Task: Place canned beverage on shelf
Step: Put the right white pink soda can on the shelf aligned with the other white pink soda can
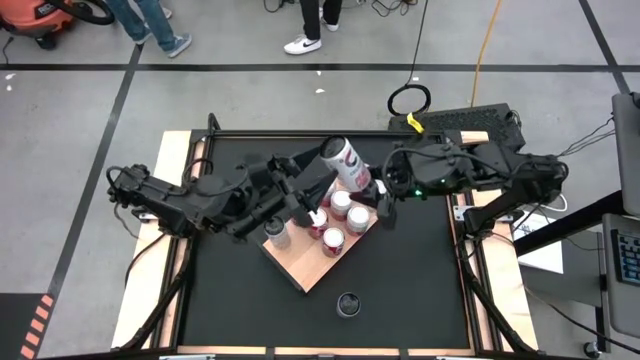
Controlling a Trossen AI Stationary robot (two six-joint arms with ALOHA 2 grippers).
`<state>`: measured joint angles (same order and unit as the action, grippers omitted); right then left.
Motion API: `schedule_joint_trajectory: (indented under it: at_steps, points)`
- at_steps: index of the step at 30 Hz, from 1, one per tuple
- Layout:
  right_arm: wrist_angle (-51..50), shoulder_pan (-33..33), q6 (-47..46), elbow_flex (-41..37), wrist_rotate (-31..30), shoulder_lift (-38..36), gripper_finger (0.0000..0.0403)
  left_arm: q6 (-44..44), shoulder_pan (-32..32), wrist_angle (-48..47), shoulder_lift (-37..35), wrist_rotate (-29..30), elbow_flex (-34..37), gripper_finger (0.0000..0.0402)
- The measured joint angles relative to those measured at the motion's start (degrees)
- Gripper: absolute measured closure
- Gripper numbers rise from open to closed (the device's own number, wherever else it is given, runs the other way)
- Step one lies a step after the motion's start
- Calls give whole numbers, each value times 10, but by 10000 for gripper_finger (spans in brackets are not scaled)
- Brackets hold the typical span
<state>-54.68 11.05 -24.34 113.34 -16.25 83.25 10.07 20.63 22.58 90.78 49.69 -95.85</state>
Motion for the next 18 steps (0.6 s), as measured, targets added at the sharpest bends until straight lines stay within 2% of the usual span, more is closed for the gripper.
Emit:
schedule_joint_trajectory:
  at_steps: [4,11,18]
  points:
    - [-1,0,1,0,-1,4,172,21,-14,-25,0,2,0,2]
    - [4,0,11,0,-4,4,172,132,-46,-89,0,-14,0,2]
    - [4,-1,11,0,-7,4,172,152,-66,-91,0,-44,0,2]
